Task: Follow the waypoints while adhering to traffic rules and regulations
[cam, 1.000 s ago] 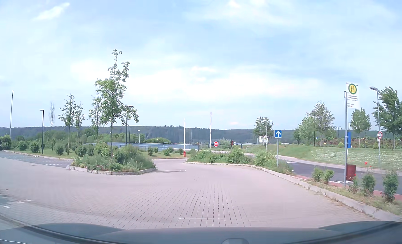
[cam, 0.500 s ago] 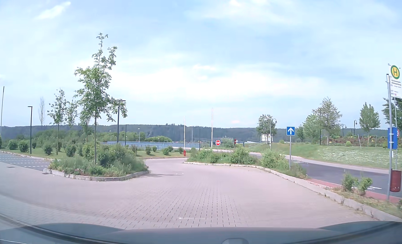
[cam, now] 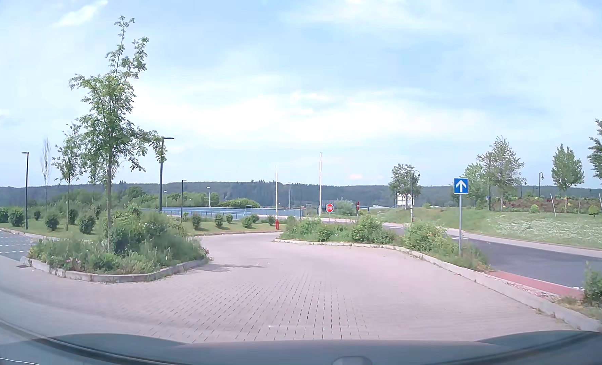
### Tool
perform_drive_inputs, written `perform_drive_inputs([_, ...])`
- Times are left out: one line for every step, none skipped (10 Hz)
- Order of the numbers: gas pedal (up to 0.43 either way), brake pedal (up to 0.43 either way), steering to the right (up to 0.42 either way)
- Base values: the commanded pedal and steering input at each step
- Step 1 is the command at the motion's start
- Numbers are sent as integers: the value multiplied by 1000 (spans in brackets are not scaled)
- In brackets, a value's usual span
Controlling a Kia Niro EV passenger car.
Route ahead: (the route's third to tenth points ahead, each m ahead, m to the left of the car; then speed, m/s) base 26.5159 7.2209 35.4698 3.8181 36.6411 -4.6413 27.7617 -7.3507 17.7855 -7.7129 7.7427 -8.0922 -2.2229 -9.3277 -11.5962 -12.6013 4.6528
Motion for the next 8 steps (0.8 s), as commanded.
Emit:
perform_drive_inputs([47, 0, -16])
perform_drive_inputs([47, 0, -16])
perform_drive_inputs([0, 0, -16])
perform_drive_inputs([0, 0, -16])
perform_drive_inputs([0, 0, -16])
perform_drive_inputs([0, 0, -14])
perform_drive_inputs([0, 0, -10])
perform_drive_inputs([0, 0, -9])
